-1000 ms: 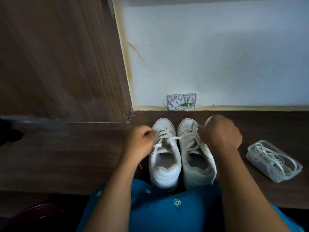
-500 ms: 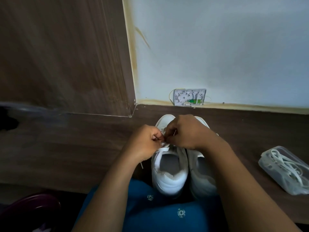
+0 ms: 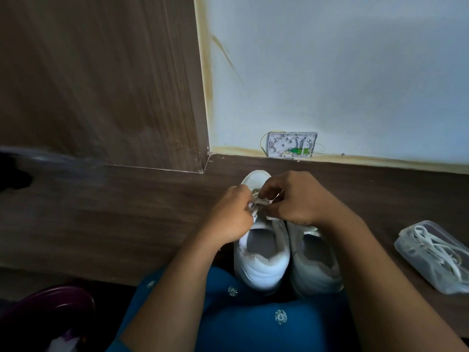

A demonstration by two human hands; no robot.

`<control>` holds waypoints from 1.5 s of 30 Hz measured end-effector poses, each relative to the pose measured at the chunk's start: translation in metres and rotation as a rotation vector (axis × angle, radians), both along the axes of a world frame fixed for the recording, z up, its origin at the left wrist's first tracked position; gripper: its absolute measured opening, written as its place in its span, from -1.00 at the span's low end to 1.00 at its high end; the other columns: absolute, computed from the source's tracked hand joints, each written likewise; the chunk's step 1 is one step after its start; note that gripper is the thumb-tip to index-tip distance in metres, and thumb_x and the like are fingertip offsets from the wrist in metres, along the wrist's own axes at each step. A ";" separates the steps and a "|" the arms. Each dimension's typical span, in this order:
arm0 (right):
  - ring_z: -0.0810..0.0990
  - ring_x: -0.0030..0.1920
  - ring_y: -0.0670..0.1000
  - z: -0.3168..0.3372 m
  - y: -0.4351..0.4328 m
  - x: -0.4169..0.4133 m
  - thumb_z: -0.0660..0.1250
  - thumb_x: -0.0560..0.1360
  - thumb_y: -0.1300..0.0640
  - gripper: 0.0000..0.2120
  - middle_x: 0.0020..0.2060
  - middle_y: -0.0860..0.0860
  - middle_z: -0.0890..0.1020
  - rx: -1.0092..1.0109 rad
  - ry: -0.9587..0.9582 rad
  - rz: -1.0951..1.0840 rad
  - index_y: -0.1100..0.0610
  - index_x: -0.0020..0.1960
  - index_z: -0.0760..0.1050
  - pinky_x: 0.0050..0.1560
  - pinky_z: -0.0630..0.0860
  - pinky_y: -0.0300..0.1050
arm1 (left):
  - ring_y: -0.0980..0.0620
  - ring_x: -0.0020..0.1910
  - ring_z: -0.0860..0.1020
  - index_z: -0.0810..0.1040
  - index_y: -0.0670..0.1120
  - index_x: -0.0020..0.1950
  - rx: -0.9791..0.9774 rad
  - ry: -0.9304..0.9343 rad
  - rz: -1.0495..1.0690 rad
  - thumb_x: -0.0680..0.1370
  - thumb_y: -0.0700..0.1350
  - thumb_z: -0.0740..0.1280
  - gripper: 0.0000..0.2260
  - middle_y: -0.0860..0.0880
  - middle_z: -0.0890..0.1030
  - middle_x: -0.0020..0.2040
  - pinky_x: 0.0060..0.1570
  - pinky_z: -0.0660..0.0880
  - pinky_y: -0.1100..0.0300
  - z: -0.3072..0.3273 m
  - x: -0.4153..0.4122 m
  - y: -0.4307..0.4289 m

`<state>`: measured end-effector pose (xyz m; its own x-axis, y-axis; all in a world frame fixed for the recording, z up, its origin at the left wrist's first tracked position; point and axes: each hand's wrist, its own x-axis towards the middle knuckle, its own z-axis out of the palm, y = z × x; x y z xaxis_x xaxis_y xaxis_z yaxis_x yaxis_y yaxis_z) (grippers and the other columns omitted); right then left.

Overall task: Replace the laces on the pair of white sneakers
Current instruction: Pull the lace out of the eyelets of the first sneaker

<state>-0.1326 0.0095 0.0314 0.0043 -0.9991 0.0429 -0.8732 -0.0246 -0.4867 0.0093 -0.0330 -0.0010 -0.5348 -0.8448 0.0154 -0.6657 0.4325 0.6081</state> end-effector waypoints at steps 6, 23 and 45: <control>0.58 -0.18 -0.04 -0.006 -0.002 0.011 0.40 0.37 0.18 -0.84 -0.20 -0.04 0.65 -0.071 0.025 0.018 -0.01 -0.09 0.66 -0.18 0.44 -0.20 | -0.03 -0.24 0.35 0.38 -0.09 -0.19 -0.020 0.108 0.119 0.45 -0.33 0.17 -0.86 0.04 0.38 -0.30 -0.40 0.21 0.19 0.004 -0.002 -0.001; 0.55 -0.22 -0.08 -0.004 -0.005 0.009 0.37 0.39 0.27 -0.86 -0.22 -0.04 0.64 -0.065 -0.075 -0.034 0.08 -0.13 0.64 -0.30 0.34 -0.36 | 0.11 -0.39 0.40 0.49 0.00 -0.34 0.157 0.328 0.049 0.49 -0.28 0.36 -0.75 0.05 0.49 -0.41 -0.32 0.33 0.24 -0.007 0.007 -0.008; 0.36 -0.62 -0.17 0.002 -0.008 0.030 0.41 0.43 0.29 -0.80 -0.58 -0.05 0.47 -0.129 -1.151 -0.501 0.18 -0.36 0.52 -0.58 0.25 -0.35 | 0.06 -0.32 0.43 0.50 -0.07 -0.31 0.262 0.470 0.083 0.48 -0.33 0.37 -0.77 -0.05 0.51 -0.33 -0.26 0.38 0.23 -0.002 0.006 -0.005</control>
